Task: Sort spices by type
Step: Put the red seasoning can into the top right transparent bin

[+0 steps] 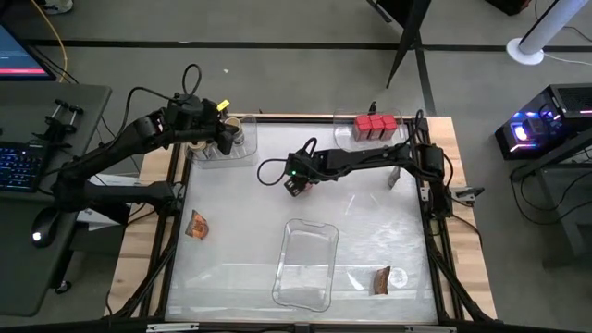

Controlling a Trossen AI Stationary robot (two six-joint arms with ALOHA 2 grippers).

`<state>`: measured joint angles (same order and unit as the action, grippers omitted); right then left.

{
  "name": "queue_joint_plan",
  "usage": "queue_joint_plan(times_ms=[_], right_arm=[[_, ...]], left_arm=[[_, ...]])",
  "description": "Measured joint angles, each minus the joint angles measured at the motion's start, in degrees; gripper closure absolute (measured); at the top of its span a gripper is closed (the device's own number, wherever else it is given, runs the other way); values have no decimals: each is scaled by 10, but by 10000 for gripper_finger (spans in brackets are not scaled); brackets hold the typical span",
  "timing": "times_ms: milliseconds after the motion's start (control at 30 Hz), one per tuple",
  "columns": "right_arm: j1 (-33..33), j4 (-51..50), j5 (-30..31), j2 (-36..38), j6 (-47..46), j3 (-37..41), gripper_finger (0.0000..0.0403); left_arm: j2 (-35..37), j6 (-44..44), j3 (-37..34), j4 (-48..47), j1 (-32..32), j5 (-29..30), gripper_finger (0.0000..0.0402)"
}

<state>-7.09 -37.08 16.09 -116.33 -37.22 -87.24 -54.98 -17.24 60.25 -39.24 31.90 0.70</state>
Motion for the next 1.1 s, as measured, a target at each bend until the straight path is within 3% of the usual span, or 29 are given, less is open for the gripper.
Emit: queue_joint_plan(times_ms=[67,267,633,867,1100], right_arm=[[-1,-4,0,1,2,-1,194],[-11,-47,11,43,66,-51,192],[-136,-199,139,204,71,-62,192],[-237,-181,104,203,11,-12,192],[-287,-119,57,177,-33,55,192]], left_arm=[[0,4,0,0,0,0,402],[-1,15,0,0,0,2,401],[-2,24,-25,5,0,5,402],[-1,-5,-42,6,-1,-2,402],[-2,-2,-42,6,-1,-3,402]])
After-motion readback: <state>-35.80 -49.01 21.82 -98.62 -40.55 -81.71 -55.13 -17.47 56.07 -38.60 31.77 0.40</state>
